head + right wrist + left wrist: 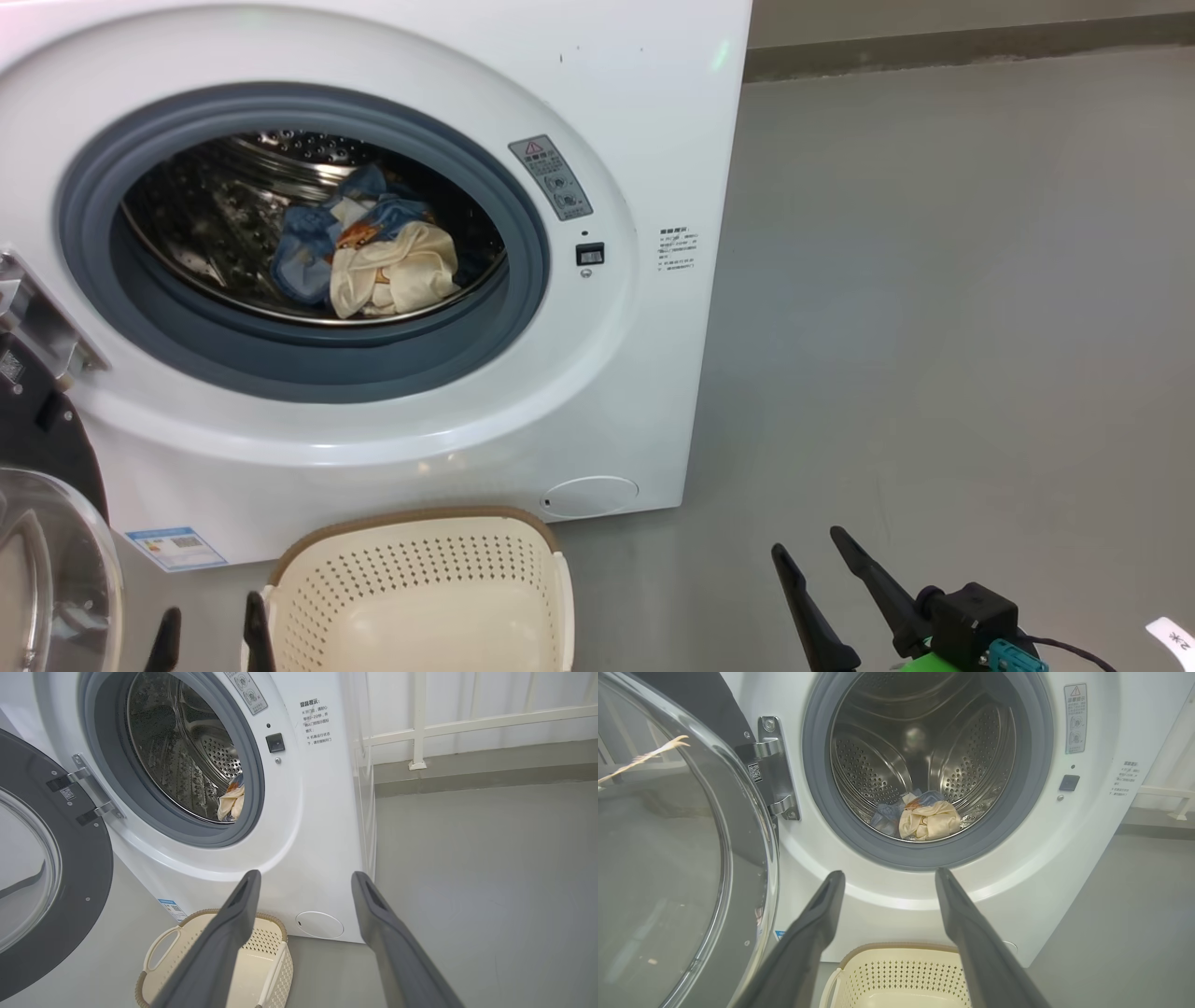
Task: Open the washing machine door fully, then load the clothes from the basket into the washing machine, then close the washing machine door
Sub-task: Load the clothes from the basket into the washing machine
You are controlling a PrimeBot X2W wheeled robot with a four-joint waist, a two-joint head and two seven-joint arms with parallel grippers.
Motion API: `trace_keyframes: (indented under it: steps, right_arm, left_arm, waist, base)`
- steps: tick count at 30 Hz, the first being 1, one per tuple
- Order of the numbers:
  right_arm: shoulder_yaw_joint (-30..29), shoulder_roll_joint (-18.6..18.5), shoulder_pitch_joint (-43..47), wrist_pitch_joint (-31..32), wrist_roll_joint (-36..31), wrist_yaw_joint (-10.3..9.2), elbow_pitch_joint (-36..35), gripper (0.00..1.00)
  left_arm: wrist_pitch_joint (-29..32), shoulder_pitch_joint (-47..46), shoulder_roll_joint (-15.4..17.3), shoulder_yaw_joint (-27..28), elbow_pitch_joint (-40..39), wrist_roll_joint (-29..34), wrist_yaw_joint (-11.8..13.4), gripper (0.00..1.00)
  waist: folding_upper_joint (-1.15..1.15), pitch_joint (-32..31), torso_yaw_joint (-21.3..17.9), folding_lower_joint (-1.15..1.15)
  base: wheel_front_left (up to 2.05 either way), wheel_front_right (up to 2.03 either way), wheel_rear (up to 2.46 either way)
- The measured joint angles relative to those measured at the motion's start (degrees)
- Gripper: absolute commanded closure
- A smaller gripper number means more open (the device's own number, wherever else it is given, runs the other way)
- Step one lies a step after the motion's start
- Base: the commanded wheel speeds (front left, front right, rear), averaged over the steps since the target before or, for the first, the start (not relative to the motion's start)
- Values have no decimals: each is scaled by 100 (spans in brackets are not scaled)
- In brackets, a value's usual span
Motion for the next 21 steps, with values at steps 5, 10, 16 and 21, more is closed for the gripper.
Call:
trace_keyframes:
  steps: [5, 10, 16, 21]
  right_arm:
    - [-46, -12, 12, 0, -33, 0, -27, 0]
    - [-53, -15, 12, 0, -42, 0, -30, 0]
    - [-60, -20, 12, 0, -46, 0, -30, 0]
    - [-79, -21, 12, 0, -52, 0, -49, 0]
  left_arm:
    - [0, 119, -66, -2, 16, 98, 0, 0]
    - [0, 126, -112, 2, 130, 151, -1, 0]
    - [0, 213, -162, 16, 232, 153, -9, 0]
    - [0, 215, -186, 90, 249, 168, -9, 0]
  waist:
    - [0, -57, 0, 0]
    - [0, -93, -26, 0]
    - [0, -116, -38, 0]
    - [0, -137, -29, 0]
  base:
    - [0, 0, 0]
    - [0, 0, 0]
    - [0, 0, 0]
    - [0, 0, 0]
